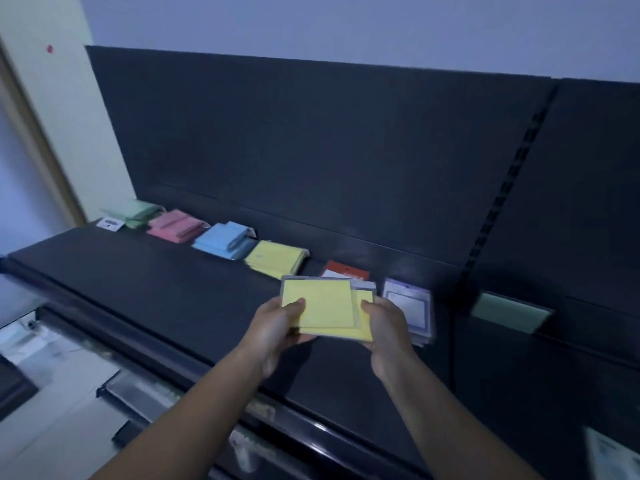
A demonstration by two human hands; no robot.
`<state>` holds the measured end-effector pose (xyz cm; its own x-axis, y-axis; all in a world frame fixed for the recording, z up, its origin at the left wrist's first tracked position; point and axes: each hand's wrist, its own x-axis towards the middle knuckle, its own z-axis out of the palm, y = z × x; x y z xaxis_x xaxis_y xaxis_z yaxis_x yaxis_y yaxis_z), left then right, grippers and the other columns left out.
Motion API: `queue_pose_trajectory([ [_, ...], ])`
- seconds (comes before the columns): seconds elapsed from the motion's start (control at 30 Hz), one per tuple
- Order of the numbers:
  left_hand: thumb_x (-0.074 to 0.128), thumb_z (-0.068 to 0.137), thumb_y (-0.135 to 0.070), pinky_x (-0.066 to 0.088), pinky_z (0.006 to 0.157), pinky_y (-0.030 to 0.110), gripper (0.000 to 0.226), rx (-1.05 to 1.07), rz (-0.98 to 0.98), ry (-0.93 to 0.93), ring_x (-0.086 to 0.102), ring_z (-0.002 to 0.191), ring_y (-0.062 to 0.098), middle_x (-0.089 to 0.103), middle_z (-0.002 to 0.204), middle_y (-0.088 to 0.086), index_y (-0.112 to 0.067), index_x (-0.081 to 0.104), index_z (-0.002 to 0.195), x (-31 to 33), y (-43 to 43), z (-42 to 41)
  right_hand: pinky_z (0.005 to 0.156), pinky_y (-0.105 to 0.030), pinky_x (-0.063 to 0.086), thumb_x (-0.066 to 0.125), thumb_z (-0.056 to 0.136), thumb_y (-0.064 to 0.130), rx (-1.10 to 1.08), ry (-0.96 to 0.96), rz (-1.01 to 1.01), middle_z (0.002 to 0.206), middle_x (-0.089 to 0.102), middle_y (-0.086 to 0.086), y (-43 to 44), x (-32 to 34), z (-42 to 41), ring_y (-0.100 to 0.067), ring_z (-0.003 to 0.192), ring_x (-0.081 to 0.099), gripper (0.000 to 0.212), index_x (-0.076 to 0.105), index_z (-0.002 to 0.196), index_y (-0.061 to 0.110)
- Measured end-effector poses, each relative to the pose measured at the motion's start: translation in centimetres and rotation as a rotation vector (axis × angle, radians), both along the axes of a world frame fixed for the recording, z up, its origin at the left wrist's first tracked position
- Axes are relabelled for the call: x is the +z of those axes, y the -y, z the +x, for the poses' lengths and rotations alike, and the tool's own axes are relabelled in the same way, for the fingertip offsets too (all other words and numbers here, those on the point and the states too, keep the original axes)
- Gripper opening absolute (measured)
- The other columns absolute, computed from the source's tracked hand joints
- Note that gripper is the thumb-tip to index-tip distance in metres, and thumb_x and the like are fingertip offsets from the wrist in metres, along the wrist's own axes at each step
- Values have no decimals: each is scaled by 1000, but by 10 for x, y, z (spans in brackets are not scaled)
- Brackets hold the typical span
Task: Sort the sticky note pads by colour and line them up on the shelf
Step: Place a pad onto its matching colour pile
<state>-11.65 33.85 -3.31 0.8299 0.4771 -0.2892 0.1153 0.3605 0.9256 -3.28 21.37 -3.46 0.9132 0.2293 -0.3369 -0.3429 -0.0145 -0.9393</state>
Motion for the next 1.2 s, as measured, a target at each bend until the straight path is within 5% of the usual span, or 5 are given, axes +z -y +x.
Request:
queue_pose_trajectory([
  [0.37,50,96,-20,48,62,26,24,1,129,-33,64,89,22,68,107,8,-11,57,118,0,-96,-48,65,-29,40,46,96,26,87,5,-12,81,57,-4,-110,6,-54,-15,73,53,19,56,82,17],
  [0.57,50,96,-22,41,49,21,20,6,193,-62,55,69,15,66,91,5,-12,58,111,-5,-123,-29,82,-34,43,50,95,18,85,43,-34,110,60,-22,-140,-5,-39,-20,86,52,16,58,101,5],
  [0.87,53,92,-5,50,76,23,26,106,389,-35,61,86,12,65,96,-4,-19,54,113,-7,-169,51,72,-27,42,43,95,8,-98,208,8,100,62,-9,-189,-17,35,-15,82,56,20,61,96,17],
  [1.07,60,85,-8,48,80,29,19,37,892,-102,58,93,23,65,93,3,-10,63,103,-28,-187,91,106,-35,37,44,92,5,-131,295,-179,136,42,-11,-212,-35,65,-26,123,45,41,48,133,9],
  [1.2,56,87,-8,48,82,31,15,-38,819,-120,58,95,25,61,101,12,-9,60,102,-41,-190,96,110,-36,33,44,91,3,-110,330,-310,142,33,-10,-217,-46,68,-25,128,39,47,41,138,5],
])
